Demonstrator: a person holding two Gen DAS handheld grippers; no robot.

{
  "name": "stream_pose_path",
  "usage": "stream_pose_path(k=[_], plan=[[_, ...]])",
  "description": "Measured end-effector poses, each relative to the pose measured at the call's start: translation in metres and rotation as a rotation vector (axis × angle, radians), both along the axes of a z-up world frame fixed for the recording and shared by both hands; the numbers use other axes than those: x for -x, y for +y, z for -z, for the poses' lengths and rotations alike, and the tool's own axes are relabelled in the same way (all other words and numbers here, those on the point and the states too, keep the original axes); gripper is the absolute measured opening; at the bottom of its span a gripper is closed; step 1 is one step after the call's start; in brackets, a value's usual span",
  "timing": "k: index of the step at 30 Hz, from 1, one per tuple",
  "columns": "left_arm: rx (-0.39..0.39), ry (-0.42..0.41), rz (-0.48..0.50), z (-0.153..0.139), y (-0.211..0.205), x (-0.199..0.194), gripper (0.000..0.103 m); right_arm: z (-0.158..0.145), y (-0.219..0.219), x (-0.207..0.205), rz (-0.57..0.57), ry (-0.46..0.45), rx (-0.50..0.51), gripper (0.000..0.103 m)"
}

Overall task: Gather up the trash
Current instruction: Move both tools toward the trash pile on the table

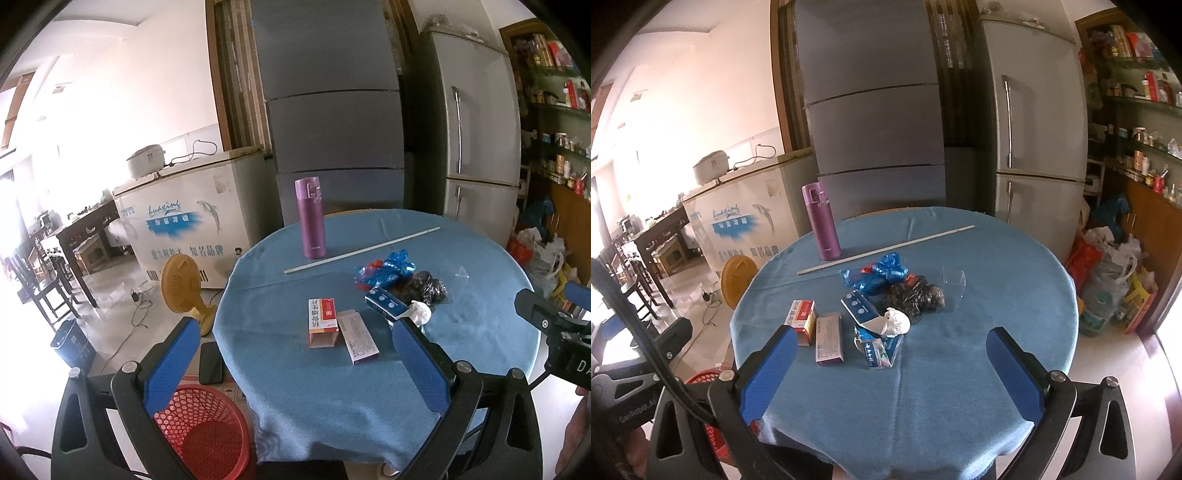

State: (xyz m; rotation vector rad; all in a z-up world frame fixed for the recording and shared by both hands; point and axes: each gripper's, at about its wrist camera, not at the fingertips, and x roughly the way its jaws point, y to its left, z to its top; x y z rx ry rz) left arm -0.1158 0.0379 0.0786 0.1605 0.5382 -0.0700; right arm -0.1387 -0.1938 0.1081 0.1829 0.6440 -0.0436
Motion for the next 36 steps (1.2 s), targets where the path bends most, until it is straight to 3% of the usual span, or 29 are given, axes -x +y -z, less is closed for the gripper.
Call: stream_pose_path(k=[25, 36], plan=[[-0.019, 0.145, -0.018, 0.053, -0.004, -0.065, 0.103, 0.054, -0.011, -0.066, 0.005, 0.125, -0.076, 0.103], [-0.001, 0.33, -0.009, 0.103, 0.002, -0.114, 0.103, 0.112, -0.05, -0.114, -0.054, 0.211, -0.296, 0.102]])
